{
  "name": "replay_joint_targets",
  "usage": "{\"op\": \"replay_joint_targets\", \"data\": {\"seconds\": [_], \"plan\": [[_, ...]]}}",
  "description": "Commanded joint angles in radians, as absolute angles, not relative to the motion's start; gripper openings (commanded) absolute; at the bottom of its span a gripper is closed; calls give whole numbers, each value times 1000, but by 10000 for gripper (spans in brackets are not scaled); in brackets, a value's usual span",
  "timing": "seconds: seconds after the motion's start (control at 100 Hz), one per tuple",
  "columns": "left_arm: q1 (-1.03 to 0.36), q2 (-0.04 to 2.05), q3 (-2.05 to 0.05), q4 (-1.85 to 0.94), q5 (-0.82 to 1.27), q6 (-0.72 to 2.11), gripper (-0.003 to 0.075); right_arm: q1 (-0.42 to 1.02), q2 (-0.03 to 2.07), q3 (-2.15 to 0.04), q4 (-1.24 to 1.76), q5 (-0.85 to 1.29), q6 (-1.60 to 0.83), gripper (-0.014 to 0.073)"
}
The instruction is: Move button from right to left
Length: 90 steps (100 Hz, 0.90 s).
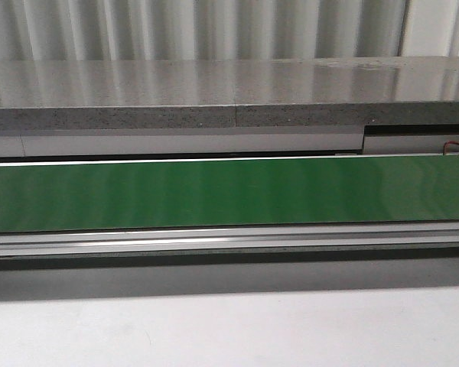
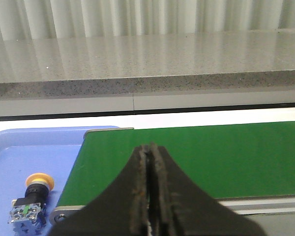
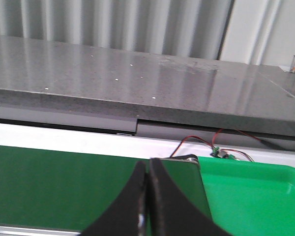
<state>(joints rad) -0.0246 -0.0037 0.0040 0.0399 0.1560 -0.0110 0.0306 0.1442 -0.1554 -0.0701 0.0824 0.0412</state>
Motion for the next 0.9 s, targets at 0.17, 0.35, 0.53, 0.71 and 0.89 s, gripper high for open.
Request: {"op": "replay_joint_targets", "data": {"seconds": [0.17, 0.35, 0.53, 0.71, 0.89], "plan": [[-24, -36, 43, 35, 76, -21, -20, -35, 23, -42, -92, -35, 58, -67], [-24, -36, 43, 35, 78, -21, -21, -38, -28, 7, -88, 0, 57, -67], [-24, -36, 43, 35, 80, -21, -20, -38, -31, 7, -88, -14, 56, -67], [-24, -36, 43, 35, 80, -21, -20, -38, -31, 7, -87, -9, 56, -67], [-24, -36, 43, 35, 80, -21, -20, -38, -31, 7, -87, -10, 56, -67]]}}
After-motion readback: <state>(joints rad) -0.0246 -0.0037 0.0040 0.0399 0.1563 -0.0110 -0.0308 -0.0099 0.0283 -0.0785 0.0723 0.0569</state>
